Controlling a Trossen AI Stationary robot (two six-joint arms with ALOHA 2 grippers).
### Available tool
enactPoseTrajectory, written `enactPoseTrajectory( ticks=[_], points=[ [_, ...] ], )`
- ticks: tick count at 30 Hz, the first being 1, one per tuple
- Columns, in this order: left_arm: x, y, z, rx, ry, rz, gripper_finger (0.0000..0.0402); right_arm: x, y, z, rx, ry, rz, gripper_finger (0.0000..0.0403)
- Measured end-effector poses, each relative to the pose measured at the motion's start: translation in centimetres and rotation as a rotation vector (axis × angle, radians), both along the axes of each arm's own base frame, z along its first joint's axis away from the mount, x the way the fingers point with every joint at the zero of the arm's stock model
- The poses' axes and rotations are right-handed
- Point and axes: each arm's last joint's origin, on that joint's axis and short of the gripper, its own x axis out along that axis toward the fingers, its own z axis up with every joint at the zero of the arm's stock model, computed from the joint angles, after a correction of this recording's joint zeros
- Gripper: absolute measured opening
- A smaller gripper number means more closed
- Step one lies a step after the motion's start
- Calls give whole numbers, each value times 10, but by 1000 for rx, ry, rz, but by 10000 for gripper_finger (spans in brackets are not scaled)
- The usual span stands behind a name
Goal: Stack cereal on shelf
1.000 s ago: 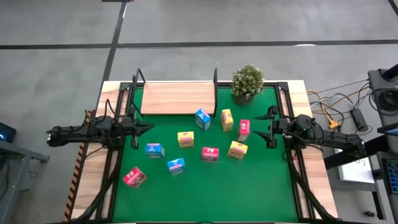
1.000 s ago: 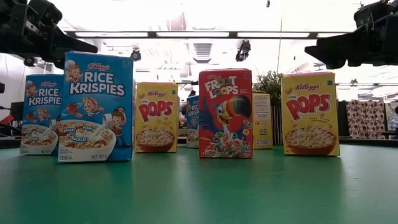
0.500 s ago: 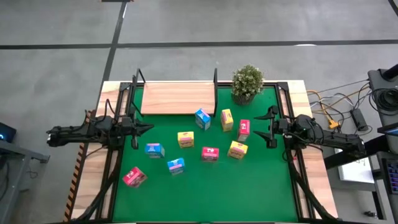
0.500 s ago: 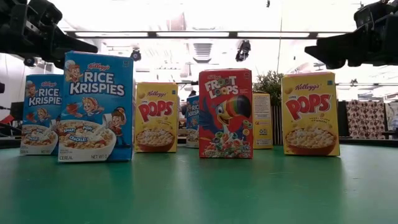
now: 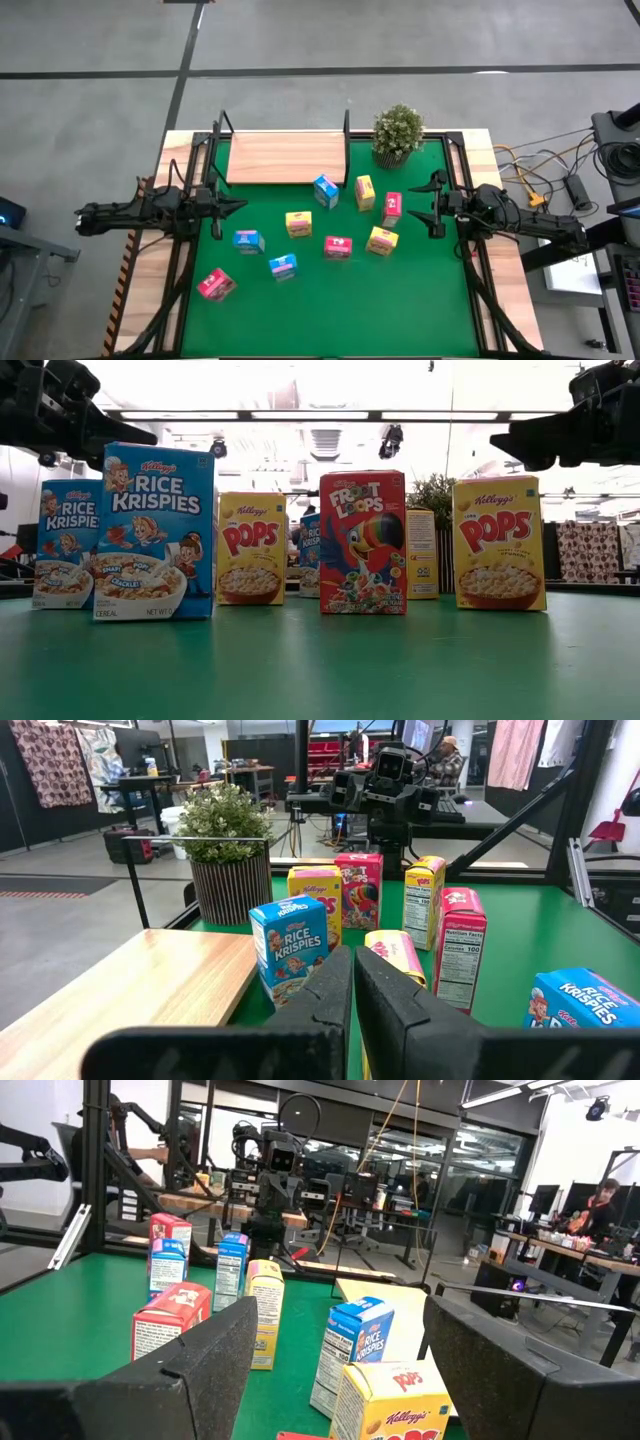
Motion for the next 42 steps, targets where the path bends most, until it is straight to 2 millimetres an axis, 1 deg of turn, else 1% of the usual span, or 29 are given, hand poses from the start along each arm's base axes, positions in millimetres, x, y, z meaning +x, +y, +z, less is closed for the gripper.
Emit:
enactPoseTrajectory(
  ticks=[17, 18, 20, 22, 24, 26, 29, 33, 40, 42],
  points=[
    [0, 0, 0, 0, -4, 1, 0, 0, 0, 0, 1, -3, 0, 274],
    [0, 0, 2, -4, -18, 0, 0, 0, 0, 0, 24, -4, 3, 274],
    [0, 0, 8, -53, -97, 0, 0, 0, 0, 0, 130, -12, 14, 274],
    [-1, 0, 17, -171, -209, -9, 0, 0, 0, 1, 225, -32, 16, 274],
    [-2, 0, 26, -292, -323, -28, 0, -1, -1, 4, 242, -62, -19, 274],
    [-5, 0, 34, -370, -424, -52, 0, -1, -2, 5, 244, -76, -53, 274],
    [-8, 0, 43, -386, -517, -73, 0, -1, -3, 7, 220, -103, -65, 274],
    [-10, 0, 46, -385, -554, -80, 0, -2, -2, 9, 219, -118, -62, 274],
    [-4, 0, 45, -383, -525, -73, 0, -2, -2, 10, 219, -121, -62, 274],
    [-1, 0, 46, -348, -522, -55, 0, -2, -2, 11, 218, -121, -62, 274]
  ],
)
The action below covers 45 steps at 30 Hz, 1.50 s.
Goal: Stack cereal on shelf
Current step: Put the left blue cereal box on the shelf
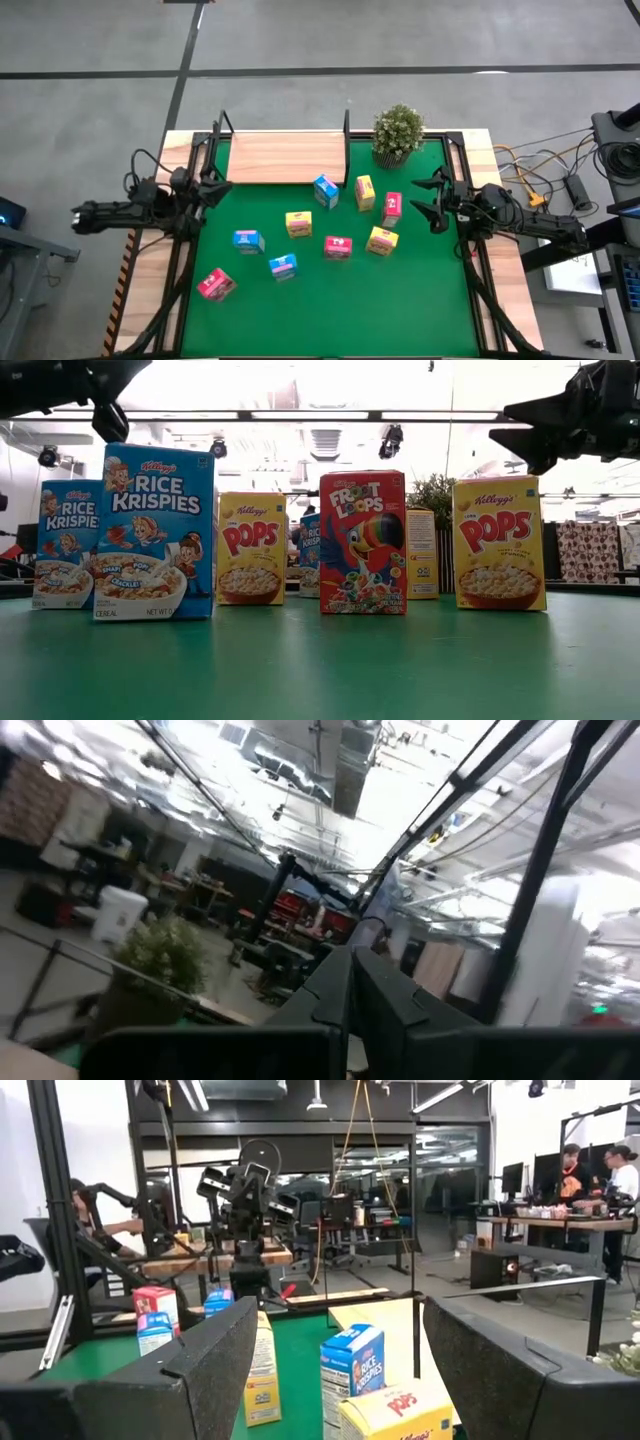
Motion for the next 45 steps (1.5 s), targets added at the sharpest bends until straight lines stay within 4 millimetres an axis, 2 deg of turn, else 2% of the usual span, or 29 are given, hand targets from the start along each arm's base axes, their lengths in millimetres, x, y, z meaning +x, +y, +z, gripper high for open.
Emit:
enactPoseTrajectory(
  ticks=[7, 11, 16, 19, 23, 30, 35, 41, 45],
  points=[
    [11, 1, 11, 17, -63, 54, 0, 0, 0, 2, -42, -3, -23, 274],
    [23, 1, 29, -10, -40, 33, 0, -1, 0, 2, -170, 18, -54, 274],
    [44, -1, 59, 1, 34, -42, 0, -1, 0, 2, -192, 19, -58, 274],
    [58, -4, 78, 29, 188, -138, 0, -1, 0, 4, -194, 7, -59, 274],
    [71, -6, 93, -14, 507, -189, 0, -1, 0, 4, -195, 2, -58, 274],
    [82, -12, 100, -164, 1064, -204, 0, -1, 0, 4, -195, 9, -56, 274],
    [82, -23, 103, -166, 1404, -220, 0, -1, 0, 4, -195, 9, -56, 274],
    [85, -37, 98, -147, 1576, -245, 4, -1, -1, 5, -200, -4, -82, 274],
    [88, -47, 87, -159, 1629, -273, 37, -3, -2, 9, -194, -41, -138, 274]
  ],
)
